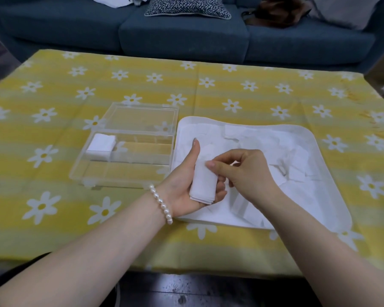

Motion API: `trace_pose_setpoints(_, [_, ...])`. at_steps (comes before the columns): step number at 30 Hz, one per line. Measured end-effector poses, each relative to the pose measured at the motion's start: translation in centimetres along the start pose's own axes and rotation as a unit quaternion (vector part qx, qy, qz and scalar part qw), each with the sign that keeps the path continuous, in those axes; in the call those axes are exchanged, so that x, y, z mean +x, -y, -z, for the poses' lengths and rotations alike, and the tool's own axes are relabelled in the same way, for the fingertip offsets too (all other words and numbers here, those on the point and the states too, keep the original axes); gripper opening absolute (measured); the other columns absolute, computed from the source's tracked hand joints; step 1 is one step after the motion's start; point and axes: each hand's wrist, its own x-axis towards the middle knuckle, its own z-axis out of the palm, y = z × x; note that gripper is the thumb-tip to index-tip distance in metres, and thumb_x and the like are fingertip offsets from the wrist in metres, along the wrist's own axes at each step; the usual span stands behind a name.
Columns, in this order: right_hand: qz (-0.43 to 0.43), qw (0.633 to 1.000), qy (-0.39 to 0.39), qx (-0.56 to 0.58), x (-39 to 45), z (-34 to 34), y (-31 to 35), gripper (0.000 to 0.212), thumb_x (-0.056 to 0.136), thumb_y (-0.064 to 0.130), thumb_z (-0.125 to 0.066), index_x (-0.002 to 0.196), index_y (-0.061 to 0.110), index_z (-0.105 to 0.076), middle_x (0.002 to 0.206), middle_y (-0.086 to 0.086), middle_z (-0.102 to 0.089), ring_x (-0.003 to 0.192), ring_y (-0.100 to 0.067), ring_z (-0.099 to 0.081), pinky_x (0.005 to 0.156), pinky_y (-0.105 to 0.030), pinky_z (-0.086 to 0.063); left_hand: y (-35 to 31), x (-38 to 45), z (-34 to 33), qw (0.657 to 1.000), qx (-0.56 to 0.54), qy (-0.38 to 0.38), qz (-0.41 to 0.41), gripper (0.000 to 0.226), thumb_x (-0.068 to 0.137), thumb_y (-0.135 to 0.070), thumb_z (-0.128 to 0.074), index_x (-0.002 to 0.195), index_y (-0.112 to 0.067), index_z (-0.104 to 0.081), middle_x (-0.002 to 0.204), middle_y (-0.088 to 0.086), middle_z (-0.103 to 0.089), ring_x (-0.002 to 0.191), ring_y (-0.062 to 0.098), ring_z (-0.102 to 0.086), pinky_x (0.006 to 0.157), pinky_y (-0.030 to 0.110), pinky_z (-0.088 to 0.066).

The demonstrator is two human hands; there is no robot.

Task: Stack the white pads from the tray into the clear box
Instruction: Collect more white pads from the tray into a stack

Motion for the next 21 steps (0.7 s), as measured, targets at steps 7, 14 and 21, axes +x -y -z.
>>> trace_pose_setpoints(7, [0.020, 0.973, 0.007, -0.229, 1.3, 2.8, -0.7, 0.012, 0.078, 0.016, -0.072, 0.068, 0.021, -0.066, 0.063, 0.009, -0.060, 0.052, -0.001, -0.052, 0.061, -0.022, -0.043, -3.4, -0.2, 1.5, 0.986, -0.043, -0.124, -0.101, 0.072, 0.083, -0.076, -0.028, 0.085, -0.011, -0.058, 0.062, 0.005, -0.059, 0.045, 0.015, -0.055, 0.047, 0.020, -0.050])
trace_pose_setpoints(14, [-0.076, 0.844, 0.130, -0.515, -0.5, -1.7, -3.3, 0.047, 0.076, 0.048, -0.070, 0.108, 0.018, -0.053, 0.109, -0.001, -0.050, 0.105, -0.020, -0.053, 0.079, -0.029, -0.040, -3.3, 0.0, 1.8, 0.986, -0.068, -0.119, -0.098, 0.074, 0.077, -0.079, -0.038, 0.093, -0.010, -0.060, 0.073, 0.009, -0.064, 0.055, 0.020, -0.061, 0.056, 0.028, -0.055])
trace_pose_setpoints(21, [-0.086, 0.896, 0.127, -0.416, -0.4, -2.3, -3.8, 0.032, 0.076, 0.020, -0.071, 0.066, 0.026, -0.041, 0.087, 0.005, -0.053, 0.087, -0.016, -0.052, 0.055, -0.020, -0.034, -2.9, 0.2, 2.0, 0.983, -0.070, -0.135, -0.105, 0.042, 0.087, -0.053, -0.054, 0.090, -0.011, -0.058, 0.067, 0.004, -0.058, 0.047, 0.012, -0.054, 0.048, 0.020, -0.051])
